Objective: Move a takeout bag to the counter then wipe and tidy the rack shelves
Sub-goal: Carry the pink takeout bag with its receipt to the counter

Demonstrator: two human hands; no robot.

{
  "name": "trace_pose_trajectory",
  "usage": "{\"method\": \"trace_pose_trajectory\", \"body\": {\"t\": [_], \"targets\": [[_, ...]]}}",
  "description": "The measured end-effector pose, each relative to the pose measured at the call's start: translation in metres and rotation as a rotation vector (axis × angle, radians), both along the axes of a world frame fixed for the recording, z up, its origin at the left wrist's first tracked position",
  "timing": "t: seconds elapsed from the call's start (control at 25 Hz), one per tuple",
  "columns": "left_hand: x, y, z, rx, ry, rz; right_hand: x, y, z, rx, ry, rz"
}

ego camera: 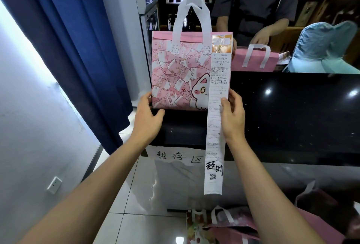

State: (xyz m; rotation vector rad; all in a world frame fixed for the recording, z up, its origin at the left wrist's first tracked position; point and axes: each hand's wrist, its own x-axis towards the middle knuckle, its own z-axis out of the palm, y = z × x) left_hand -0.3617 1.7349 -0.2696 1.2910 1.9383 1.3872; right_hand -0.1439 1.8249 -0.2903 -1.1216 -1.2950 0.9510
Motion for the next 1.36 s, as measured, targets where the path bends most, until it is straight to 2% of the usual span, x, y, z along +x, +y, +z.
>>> {"method": "trace_pose_trajectory", "body": {"t": [0.36,0.6,0.88,1.2,1.36], "targets": [[-0.001,0.001,0.002,0.027,0.024,0.016,0.001,0.001,0.003,0.02,-0.034,-0.021],[0.011,-0.025,0.008,0.025,0.297,0.03,0.006,-0.027,0.006,0.107,-0.191,-0.1],[0.036,-0.074,0.012,0.049,0.342,-0.117,0.02,-0.089,0.005,0.142,-0.358,-0.128],[0.059,-0.126,0.001,-0.043,0.429,-0.173,0.022,-0.152,0.004,0.164,-0.418,-0.052],[0.06,-0.151,0.004,-0.026,0.374,-0.148,0.008,-0.17,-0.003,0.151,-0.425,0.092]]}}
